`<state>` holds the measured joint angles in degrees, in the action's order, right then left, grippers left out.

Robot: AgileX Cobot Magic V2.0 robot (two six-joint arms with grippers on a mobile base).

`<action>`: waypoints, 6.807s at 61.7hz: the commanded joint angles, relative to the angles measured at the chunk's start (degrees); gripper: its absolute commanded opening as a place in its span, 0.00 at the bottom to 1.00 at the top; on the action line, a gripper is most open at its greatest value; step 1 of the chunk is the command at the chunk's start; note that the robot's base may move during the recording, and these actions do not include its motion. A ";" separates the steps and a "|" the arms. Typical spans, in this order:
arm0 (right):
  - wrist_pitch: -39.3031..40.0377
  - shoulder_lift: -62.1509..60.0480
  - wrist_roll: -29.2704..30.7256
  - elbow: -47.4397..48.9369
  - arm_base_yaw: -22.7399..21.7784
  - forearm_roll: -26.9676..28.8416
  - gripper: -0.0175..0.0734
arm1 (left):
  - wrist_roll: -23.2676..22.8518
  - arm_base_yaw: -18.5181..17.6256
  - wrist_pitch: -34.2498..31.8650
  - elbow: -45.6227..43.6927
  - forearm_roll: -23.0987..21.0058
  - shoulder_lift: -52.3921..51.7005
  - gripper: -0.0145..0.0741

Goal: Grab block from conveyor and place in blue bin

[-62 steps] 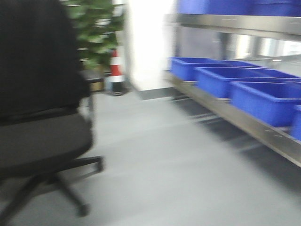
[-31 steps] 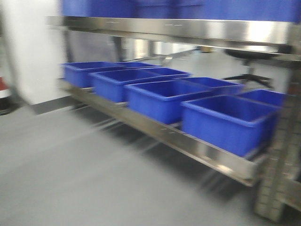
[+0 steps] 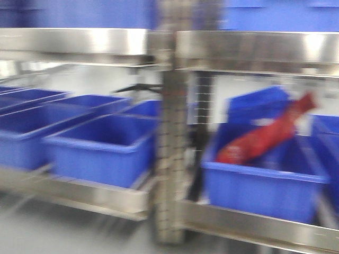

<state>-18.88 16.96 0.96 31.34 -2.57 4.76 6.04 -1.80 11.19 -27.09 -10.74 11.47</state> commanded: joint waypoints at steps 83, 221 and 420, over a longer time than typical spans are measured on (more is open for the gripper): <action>1.35 -0.23 0.22 -0.05 -0.01 0.07 0.01 | -0.12 -0.09 -1.09 -0.01 -0.19 -0.33 0.04; 4.12 17.37 2.40 14.05 -0.01 2.12 0.01 | 8.29 -15.66 4.53 -23.34 -0.79 31.38 0.04; 17.21 3.01 2.40 -8.74 21.65 2.12 0.01 | 8.38 -26.71 -11.91 6.97 -9.25 6.64 0.04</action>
<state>-2.73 20.36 3.09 22.79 19.45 6.93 14.34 -28.16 1.23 -20.15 -19.54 18.85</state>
